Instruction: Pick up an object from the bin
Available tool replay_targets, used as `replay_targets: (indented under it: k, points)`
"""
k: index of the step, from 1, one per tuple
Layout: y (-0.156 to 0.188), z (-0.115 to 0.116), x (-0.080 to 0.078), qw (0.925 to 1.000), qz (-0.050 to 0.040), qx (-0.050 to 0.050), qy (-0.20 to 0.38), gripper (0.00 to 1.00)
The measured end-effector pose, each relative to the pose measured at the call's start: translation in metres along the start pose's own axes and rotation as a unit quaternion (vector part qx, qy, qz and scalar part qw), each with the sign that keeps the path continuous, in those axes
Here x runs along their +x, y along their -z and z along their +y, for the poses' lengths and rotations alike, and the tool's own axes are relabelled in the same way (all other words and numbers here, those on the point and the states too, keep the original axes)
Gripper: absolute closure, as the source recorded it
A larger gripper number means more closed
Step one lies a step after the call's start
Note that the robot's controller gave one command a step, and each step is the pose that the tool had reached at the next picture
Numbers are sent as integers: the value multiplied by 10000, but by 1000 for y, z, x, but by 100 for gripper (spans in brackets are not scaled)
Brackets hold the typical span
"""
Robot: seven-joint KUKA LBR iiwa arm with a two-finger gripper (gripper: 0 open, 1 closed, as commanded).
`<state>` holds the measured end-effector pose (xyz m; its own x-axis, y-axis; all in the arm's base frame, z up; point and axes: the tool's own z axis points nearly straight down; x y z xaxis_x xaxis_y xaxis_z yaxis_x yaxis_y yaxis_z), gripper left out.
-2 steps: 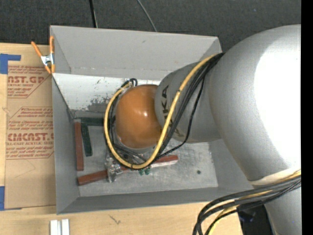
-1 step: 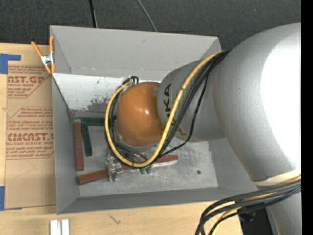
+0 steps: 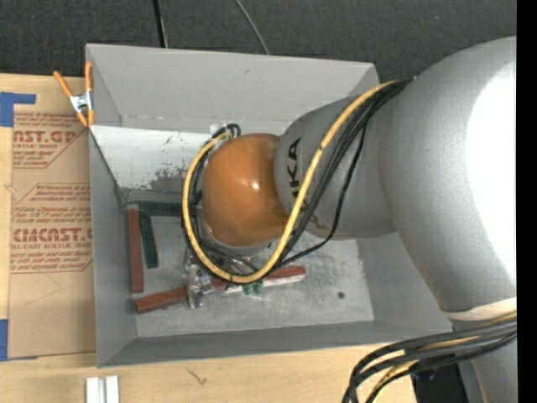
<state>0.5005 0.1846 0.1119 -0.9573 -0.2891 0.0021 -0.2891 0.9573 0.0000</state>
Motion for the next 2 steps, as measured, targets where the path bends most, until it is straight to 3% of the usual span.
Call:
replay_targets:
  k: [2]
  points:
    - [25, 0, 0, 10000, 6, 1, 0, 100]
